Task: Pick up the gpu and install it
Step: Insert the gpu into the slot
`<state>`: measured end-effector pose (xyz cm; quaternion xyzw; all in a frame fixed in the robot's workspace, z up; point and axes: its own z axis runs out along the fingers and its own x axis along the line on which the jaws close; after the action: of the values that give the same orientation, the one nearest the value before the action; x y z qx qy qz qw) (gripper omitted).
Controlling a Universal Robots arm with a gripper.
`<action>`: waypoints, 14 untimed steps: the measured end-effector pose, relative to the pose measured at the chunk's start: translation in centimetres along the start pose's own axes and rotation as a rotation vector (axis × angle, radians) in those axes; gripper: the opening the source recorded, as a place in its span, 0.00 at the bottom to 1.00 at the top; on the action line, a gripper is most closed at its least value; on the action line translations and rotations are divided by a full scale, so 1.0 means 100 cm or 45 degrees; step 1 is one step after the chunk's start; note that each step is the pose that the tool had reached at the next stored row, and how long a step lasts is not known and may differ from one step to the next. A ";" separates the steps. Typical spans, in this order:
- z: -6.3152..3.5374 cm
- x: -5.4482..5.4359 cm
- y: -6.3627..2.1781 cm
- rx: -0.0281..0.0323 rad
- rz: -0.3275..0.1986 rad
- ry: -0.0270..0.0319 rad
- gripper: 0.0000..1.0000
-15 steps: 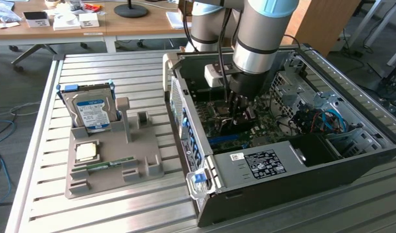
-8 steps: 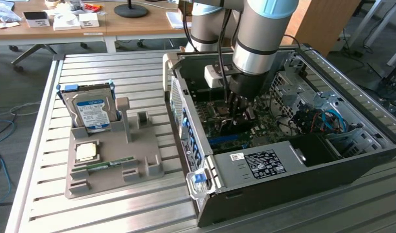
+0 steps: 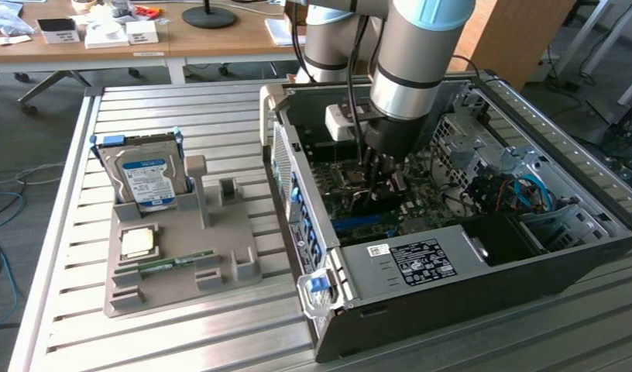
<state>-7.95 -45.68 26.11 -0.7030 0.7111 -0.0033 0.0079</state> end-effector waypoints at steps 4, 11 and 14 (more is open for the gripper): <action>0.0011 0.000 0.0000 -0.0002 0.000 0.0003 0.27; 0.0039 0.000 0.0001 -0.0002 0.000 0.0005 0.27; 0.0040 0.000 0.0001 -0.0002 0.000 0.0002 0.27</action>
<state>-7.95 -45.68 25.71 -0.7030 0.7111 -0.0033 0.0078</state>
